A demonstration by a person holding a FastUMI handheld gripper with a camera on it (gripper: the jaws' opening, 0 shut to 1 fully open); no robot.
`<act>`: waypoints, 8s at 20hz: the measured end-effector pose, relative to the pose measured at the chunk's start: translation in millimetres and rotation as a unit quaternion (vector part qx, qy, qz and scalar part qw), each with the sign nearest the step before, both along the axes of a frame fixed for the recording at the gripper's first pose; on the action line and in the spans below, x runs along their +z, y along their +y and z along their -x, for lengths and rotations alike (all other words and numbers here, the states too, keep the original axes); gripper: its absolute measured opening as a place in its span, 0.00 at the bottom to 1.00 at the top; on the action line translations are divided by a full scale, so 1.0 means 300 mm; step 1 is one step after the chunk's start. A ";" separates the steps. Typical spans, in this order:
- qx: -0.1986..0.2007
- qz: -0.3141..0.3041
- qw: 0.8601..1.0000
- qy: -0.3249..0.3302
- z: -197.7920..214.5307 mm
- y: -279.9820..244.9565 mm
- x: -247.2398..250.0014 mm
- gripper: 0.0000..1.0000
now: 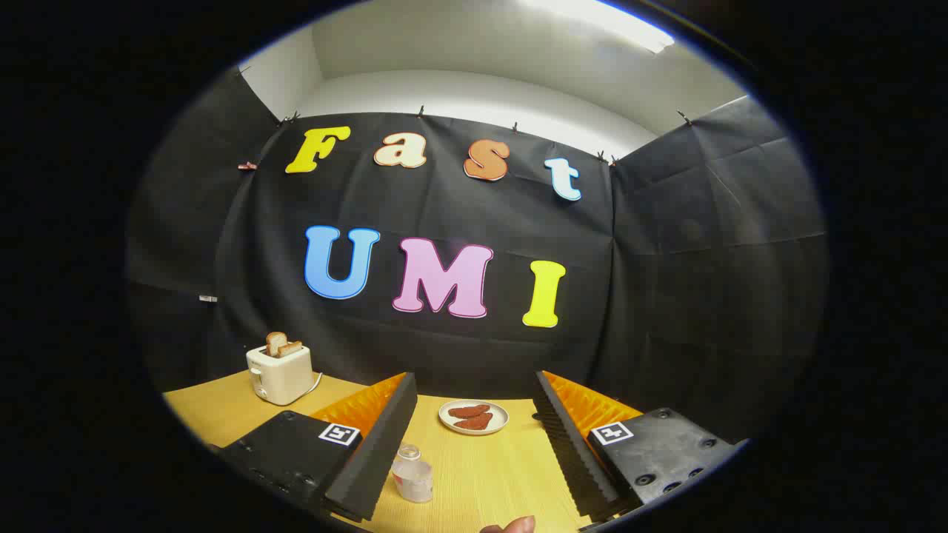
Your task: Take the bottle from table, then pour the juice into the cup, finally place the bottle on the coaster
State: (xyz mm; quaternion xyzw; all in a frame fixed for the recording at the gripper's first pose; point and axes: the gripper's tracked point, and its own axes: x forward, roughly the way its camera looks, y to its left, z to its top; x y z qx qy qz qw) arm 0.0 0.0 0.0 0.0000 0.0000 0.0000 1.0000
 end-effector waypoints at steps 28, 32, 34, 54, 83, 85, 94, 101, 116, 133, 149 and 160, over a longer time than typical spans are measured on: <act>0.030 0.010 0.999 -0.007 0.034 0.128 -0.049 0.97; 0.043 0.006 0.999 -0.004 0.020 0.183 -0.159 0.97; 0.044 0.012 0.999 -0.001 0.008 0.197 -0.240 0.97; 0.041 -0.026 0.996 0.081 -0.207 0.292 -0.885 0.97; 0.104 0.495 0.861 0.042 -0.308 0.518 -0.431 0.72; 0.117 0.531 0.838 0.047 -0.307 0.529 -0.475 0.72; 0.139 0.626 0.765 0.056 -0.307 0.571 -0.593 0.72; 0.163 0.673 0.720 0.035 -0.307 0.609 -0.630 0.72; 0.181 0.715 0.674 0.032 -0.300 0.611 -0.679 0.72; 0.189 0.747 0.637 0.006 -0.300 0.644 -0.665 0.72; 0.195 0.772 0.604 -0.008 -0.311 0.658 -0.669 0.72; 0.205 0.778 0.594 -0.016 -0.285 0.671 -0.685 0.72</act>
